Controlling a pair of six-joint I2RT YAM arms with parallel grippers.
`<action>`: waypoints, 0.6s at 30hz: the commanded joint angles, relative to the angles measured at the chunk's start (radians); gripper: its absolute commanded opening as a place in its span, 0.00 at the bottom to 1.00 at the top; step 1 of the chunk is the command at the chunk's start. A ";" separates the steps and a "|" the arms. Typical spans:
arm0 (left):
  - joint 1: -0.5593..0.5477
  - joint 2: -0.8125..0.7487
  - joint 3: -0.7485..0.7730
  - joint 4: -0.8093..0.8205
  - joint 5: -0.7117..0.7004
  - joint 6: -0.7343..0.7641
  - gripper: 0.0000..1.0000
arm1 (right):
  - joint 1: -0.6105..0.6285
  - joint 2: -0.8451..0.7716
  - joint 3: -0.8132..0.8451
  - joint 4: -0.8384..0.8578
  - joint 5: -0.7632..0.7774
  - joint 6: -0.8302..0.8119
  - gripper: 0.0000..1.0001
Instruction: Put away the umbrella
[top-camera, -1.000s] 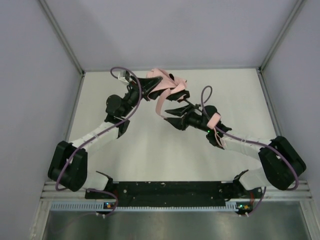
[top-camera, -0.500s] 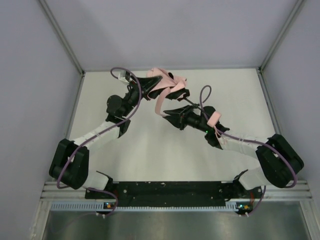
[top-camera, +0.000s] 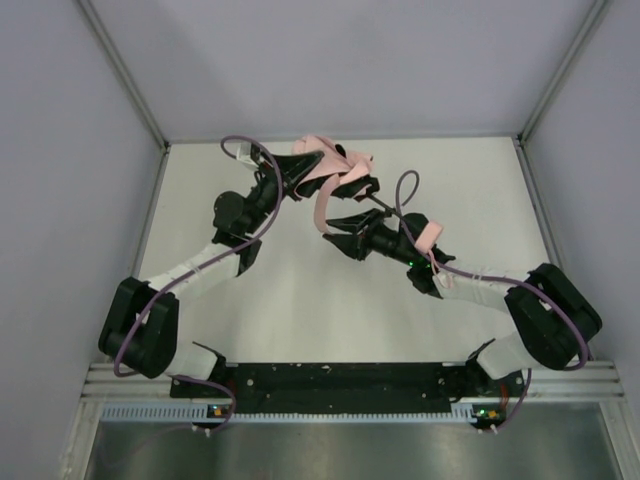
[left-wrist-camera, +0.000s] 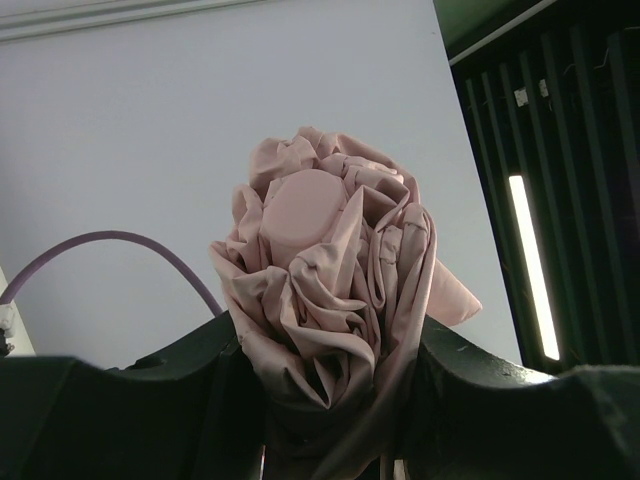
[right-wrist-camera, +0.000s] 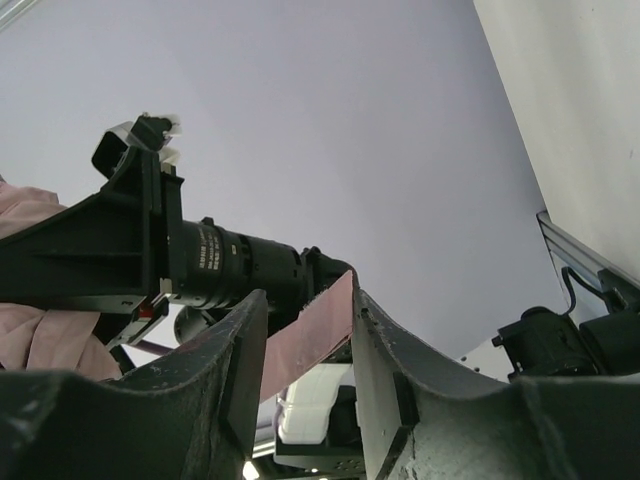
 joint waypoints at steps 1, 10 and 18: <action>-0.008 -0.013 -0.002 0.130 -0.019 -0.019 0.00 | 0.019 -0.004 0.030 0.078 -0.004 0.159 0.37; -0.025 -0.007 -0.013 0.150 -0.032 -0.029 0.00 | 0.019 0.005 0.013 0.115 0.010 0.162 0.03; -0.042 -0.172 -0.022 -0.306 0.012 0.042 0.00 | -0.140 0.060 -0.027 0.392 -0.024 -0.048 0.00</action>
